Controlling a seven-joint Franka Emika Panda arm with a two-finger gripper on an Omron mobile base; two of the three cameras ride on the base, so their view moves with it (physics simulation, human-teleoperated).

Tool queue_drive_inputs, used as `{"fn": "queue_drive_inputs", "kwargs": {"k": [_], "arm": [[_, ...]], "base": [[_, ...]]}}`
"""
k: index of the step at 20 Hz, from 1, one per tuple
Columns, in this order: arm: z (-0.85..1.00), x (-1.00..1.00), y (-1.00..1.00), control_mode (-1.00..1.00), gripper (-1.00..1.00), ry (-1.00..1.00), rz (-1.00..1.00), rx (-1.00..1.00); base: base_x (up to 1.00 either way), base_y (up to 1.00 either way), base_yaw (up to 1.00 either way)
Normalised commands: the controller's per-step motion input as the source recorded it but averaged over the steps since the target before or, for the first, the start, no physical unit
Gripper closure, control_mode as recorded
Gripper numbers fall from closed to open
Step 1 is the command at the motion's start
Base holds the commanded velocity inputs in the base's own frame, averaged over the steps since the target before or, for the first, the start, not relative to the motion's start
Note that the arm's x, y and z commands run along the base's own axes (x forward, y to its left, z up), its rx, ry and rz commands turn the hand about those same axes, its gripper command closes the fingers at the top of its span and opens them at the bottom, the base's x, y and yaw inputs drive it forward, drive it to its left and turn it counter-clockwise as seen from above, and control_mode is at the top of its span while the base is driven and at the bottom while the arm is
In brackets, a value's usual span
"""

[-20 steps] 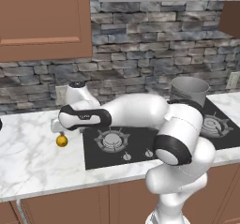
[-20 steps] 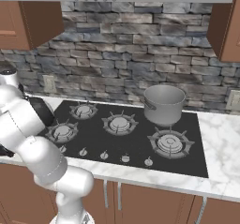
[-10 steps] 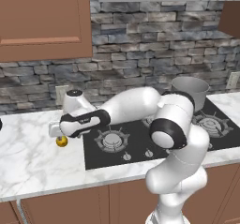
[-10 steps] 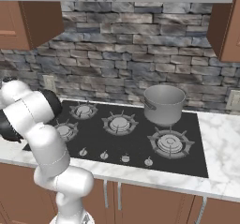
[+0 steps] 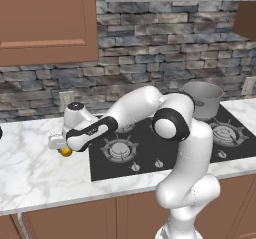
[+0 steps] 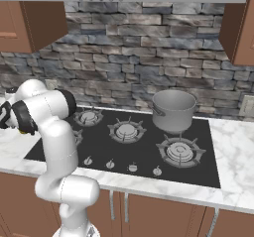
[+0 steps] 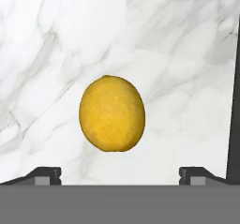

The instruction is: Turn on the burner for the pot on the stove. Wait thirty seconds for the pot to heat up. Then add the lemon to the pot.

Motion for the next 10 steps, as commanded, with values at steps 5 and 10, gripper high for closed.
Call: {"fn": "queue_drive_inputs", "kwargs": {"k": [5, 10], "arm": [[-0.19, 0.30, 0.14, -1.00, -1.00, -0.02, -0.04, 0.00], [-0.23, 0.24, 0.07, -1.00, -1.00, -0.02, -0.04, 0.00]], "base": [[0.00, 0.00, 0.00], [0.00, 0.00, 0.00]]}}
